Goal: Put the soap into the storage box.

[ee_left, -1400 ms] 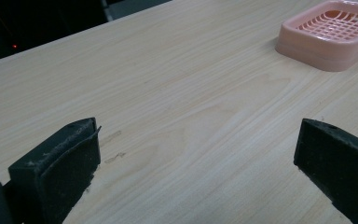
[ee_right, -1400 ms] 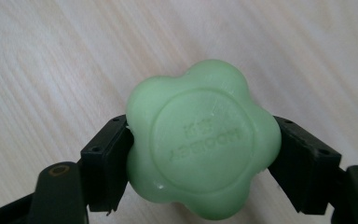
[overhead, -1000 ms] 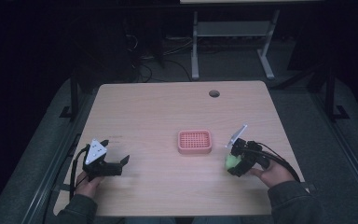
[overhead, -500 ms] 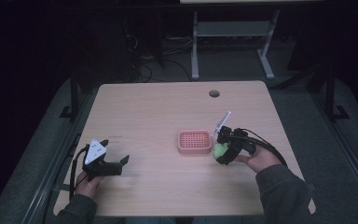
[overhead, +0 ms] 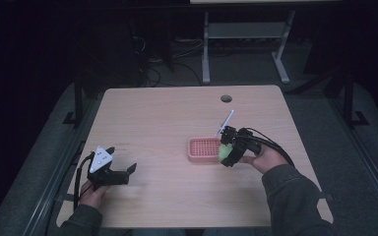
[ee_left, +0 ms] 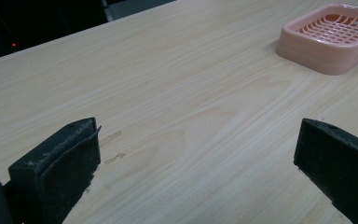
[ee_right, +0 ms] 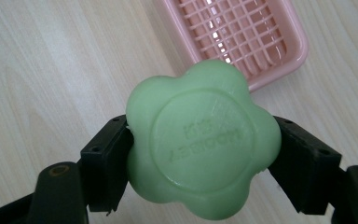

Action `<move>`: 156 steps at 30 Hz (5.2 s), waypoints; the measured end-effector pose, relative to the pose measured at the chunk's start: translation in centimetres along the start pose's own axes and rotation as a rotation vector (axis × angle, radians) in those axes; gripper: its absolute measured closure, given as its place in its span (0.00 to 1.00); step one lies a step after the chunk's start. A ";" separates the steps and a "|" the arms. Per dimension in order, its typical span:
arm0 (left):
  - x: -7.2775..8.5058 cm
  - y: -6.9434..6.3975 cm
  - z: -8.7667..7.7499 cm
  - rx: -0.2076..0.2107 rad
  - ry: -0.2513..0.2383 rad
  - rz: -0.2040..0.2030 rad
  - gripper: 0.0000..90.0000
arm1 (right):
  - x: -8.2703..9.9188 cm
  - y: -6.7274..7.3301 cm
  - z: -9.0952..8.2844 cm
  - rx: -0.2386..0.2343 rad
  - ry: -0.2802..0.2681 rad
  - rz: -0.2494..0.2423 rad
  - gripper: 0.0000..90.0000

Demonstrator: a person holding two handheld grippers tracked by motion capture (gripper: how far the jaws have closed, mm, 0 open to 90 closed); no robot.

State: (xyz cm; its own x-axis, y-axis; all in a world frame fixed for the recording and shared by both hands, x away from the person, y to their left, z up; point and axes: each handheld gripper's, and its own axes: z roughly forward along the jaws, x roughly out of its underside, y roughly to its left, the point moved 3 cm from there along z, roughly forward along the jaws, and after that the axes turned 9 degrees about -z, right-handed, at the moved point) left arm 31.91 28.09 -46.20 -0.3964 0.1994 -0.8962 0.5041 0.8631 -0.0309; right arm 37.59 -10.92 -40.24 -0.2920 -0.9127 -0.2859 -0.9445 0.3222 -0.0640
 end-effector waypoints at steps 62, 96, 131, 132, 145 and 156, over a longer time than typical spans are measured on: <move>0.0 0.0 0.1 0.008 -0.005 -0.003 0.00 | -6.0 -3.2 2.4 -0.001 -0.010 0.003 0.29; 0.0 0.0 0.1 0.009 -0.002 -0.005 0.00 | -6.6 -3.9 6.0 0.000 0.053 0.032 0.29; 0.0 0.0 0.0 0.009 -0.004 -0.007 0.00 | -6.6 -4.1 6.9 -0.018 0.055 0.071 0.29; 0.0 0.0 0.0 0.009 -0.004 -0.007 0.00 | -6.6 -4.1 6.9 -0.019 0.056 0.072 0.29; -0.1 0.1 0.0 0.005 -0.004 -0.008 0.00 | -6.7 -4.1 6.9 -0.024 0.061 0.070 0.28; -0.1 0.0 0.1 0.005 -0.004 -0.007 0.00 | -6.8 -3.9 6.1 -0.016 0.040 0.066 0.28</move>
State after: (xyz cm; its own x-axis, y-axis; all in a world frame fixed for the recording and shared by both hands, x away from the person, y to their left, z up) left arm 32.02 28.08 -46.18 -0.3968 0.1910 -0.8978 0.5049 0.8623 -0.0397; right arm 44.21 -4.44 -43.88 -0.3589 -0.8991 -0.2507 -0.9253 0.3780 -0.0307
